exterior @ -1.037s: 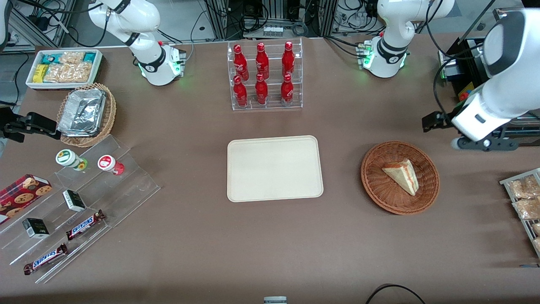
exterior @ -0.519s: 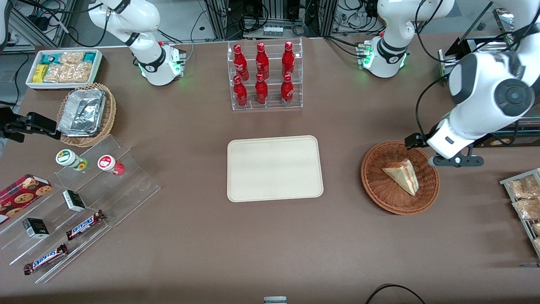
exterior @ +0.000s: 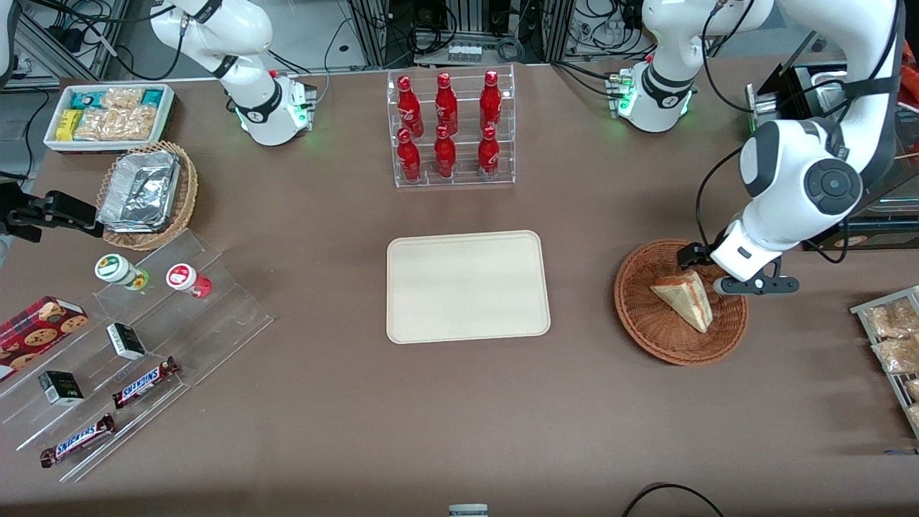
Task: Place sandwich from basket to tray
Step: 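Move the left gripper down over the sandwich in the wicker basket, then close the left gripper on the wrapped sandwich standing on its edge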
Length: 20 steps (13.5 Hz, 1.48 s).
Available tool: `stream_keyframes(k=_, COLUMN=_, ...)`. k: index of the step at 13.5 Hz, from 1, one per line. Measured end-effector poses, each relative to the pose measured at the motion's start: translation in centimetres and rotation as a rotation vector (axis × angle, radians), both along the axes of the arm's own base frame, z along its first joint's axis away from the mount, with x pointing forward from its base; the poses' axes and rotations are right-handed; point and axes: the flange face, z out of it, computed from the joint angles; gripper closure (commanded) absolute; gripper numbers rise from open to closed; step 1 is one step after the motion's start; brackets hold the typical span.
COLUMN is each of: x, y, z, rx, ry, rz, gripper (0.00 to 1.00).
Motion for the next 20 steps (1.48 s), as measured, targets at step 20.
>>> stream_keyframes(k=20, x=1.4, y=-0.2, z=-6.7, rx=0.031, ry=-0.058, rz=0.679, gripper=0.0)
